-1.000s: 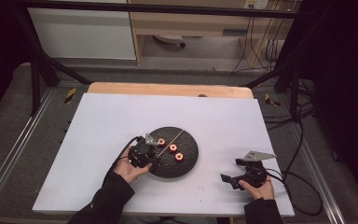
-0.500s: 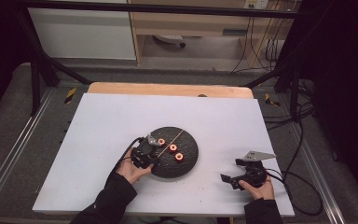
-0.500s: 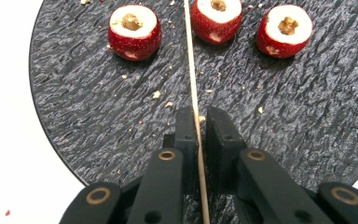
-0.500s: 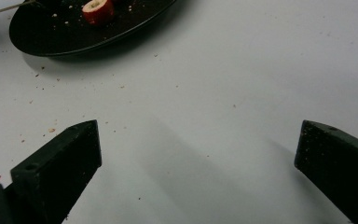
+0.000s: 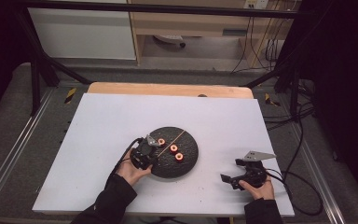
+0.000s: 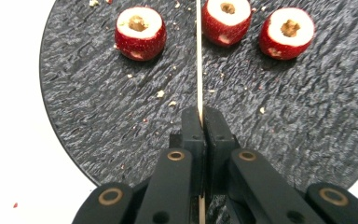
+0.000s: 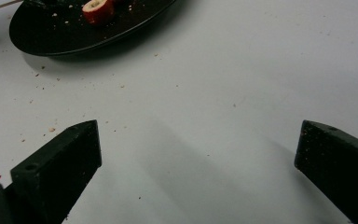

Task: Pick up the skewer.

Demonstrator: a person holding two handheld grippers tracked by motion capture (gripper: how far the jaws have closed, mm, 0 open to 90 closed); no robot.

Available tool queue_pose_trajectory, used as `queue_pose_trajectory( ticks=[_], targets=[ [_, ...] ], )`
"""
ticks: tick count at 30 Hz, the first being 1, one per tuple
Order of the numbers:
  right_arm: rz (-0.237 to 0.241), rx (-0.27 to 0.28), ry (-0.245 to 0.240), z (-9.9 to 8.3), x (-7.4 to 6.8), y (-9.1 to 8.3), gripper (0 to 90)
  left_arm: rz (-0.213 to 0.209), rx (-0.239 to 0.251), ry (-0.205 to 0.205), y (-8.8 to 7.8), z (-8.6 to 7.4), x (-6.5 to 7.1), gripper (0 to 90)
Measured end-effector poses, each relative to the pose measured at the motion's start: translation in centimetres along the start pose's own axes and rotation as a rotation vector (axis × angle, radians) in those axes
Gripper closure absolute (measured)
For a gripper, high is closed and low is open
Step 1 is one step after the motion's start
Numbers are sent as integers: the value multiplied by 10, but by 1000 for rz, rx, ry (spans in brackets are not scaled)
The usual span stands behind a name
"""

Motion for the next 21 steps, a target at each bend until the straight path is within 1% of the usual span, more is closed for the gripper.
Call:
queue_pose_trajectory(
  ticks=[4,7,11,14,21],
  targets=[
    [0,1,1,0,0,0,11,0,38,-2,-9,-2,-3,880],
    [-2,0,3,0,0,0,11,11,63,8,-15,-5,-6,880],
    [-4,1,2,0,0,0,11,6,90,3,-22,-11,-10,880],
    [-4,-1,3,0,0,0,11,7,106,2,-27,-18,-12,880],
    [-5,-1,6,0,0,0,9,-6,152,-17,-37,-36,-18,880]
  ],
)
Point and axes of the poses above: each handheld gripper's, and its own axes: y roughly forward along the jaws, z roughly out of its top, x roughly to its right, the point moved 7 cm from there along y, roughly forward along the jaws, and after that the axes turned 4 degrees about -x, right-handed, at the moved point
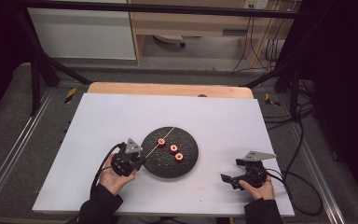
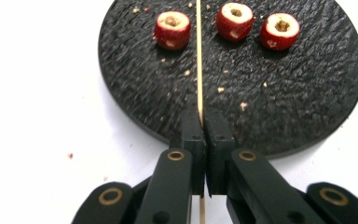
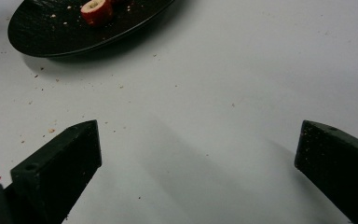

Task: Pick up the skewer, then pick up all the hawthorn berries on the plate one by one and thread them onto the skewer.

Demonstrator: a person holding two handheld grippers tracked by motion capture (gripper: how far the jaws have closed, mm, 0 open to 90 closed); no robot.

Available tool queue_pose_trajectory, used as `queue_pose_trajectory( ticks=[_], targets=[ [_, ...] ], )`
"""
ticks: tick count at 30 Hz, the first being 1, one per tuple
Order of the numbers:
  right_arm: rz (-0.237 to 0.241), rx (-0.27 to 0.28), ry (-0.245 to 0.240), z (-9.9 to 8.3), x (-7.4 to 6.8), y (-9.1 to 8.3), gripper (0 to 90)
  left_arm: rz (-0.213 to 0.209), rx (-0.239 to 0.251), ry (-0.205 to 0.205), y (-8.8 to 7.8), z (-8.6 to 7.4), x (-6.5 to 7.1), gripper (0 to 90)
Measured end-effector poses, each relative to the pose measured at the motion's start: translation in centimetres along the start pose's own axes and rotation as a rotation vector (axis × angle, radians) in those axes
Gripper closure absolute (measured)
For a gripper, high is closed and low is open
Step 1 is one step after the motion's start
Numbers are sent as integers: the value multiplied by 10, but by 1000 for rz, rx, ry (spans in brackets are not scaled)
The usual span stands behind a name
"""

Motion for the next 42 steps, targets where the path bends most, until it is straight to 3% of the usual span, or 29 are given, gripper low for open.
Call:
queue_pose_trajectory(
  ticks=[10,20,31,42],
  targets=[
    [4,-5,11,0,-1,1,10,-9,70,-19,-14,-26,-4,880],
    [-4,-11,11,5,-5,3,12,-17,125,-36,-18,-47,-9,880],
    [-5,-57,8,24,-21,15,8,-17,157,-29,-23,-53,-7,880],
    [-1,-43,22,52,-38,25,5,-26,171,-29,-23,-56,-6,880]
  ],
)
Point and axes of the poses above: each handheld gripper's, and its own axes: y roughly forward along the jaws, z roughly out of its top, x roughly to its right, the point moved 7 cm from there along y, roughly forward along the jaws, and after that the axes turned 4 degrees about -x, right-handed, at the moved point
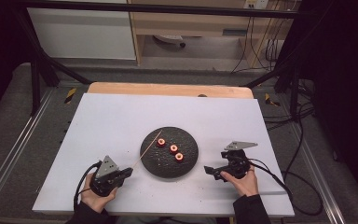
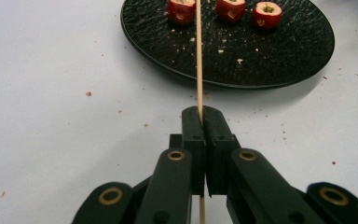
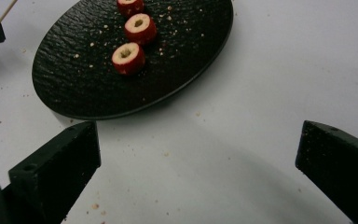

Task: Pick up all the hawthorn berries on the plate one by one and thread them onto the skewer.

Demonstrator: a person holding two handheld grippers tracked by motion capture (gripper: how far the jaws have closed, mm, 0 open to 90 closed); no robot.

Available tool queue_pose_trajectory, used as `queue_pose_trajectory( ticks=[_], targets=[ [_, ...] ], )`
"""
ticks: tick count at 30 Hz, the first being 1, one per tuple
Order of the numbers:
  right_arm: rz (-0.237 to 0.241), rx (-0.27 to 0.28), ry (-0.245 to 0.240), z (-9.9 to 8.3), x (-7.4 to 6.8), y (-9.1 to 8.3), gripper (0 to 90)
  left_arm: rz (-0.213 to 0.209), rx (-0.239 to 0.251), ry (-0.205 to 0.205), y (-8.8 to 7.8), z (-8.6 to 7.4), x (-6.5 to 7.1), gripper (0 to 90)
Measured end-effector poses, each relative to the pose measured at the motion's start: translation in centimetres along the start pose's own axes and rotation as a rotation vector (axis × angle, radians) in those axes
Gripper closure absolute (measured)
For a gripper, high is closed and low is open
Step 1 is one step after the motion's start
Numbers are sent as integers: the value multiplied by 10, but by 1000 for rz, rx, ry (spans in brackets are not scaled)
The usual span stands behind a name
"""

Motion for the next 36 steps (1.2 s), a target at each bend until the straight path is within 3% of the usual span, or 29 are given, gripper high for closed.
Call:
queue_pose_trajectory(
  ticks=[8,19,26,36],
  targets=[
    [-23,-26,-10,21,-11,12,5,-1,4,-6,0,-2,-2,880],
    [-40,-139,-62,52,-34,33,38,8,9,-12,-1,-1,-4,880],
    [-40,-196,-61,69,-44,48,122,10,9,-9,-1,-2,-4,880],
    [-15,-321,-54,76,-57,71,307,16,10,-7,-1,-2,-6,880]
  ],
)
Point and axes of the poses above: each handheld gripper's, and its own axes: y roughly forward along the jaws, z roughly out of its top, x roughly to its right, the point moved 7 cm from there along y, roughly forward along the jaws, and after that the axes turned 4 degrees about -x, right-handed, at the moved point
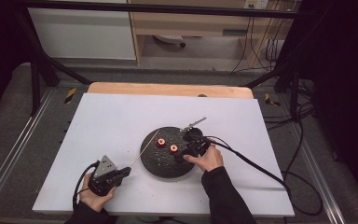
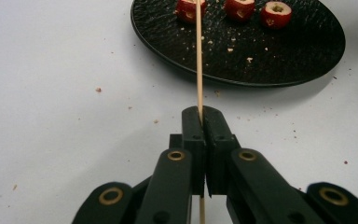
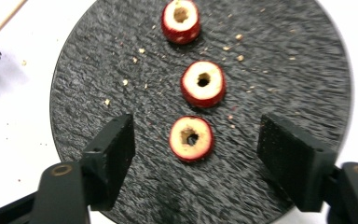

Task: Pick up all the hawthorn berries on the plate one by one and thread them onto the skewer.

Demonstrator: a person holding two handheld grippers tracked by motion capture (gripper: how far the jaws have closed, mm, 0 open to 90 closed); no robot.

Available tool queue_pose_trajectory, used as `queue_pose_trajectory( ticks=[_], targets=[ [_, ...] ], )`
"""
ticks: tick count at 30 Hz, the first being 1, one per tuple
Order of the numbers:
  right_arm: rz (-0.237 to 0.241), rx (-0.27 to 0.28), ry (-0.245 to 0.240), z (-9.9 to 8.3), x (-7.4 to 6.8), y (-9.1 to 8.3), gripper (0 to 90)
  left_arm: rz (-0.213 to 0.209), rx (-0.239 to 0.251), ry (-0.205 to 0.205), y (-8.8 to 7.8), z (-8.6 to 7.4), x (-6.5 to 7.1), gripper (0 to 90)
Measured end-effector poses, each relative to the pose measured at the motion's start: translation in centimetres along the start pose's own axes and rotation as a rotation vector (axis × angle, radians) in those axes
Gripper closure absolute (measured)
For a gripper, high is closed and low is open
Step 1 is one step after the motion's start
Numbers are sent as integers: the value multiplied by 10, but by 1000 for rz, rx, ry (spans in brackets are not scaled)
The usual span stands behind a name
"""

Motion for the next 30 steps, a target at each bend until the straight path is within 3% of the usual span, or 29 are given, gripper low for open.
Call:
queue_pose_trajectory(
  ticks=[11,30],
  targets=[
    [-11,-94,27,3,2,17,471,2,-4,2,1,-1,0,880],
    [23,-160,82,0,4,25,614,0,-13,11,2,-1,1,880]
  ],
)
Point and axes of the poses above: each handheld gripper's, and its own axes: y roughly forward along the jaws, z roughly out of its top, x roughly to its right, the point moved 7 cm from there along y, roughly forward along the jaws, and after that the axes turned 4 degrees about -x, right-handed, at the moved point
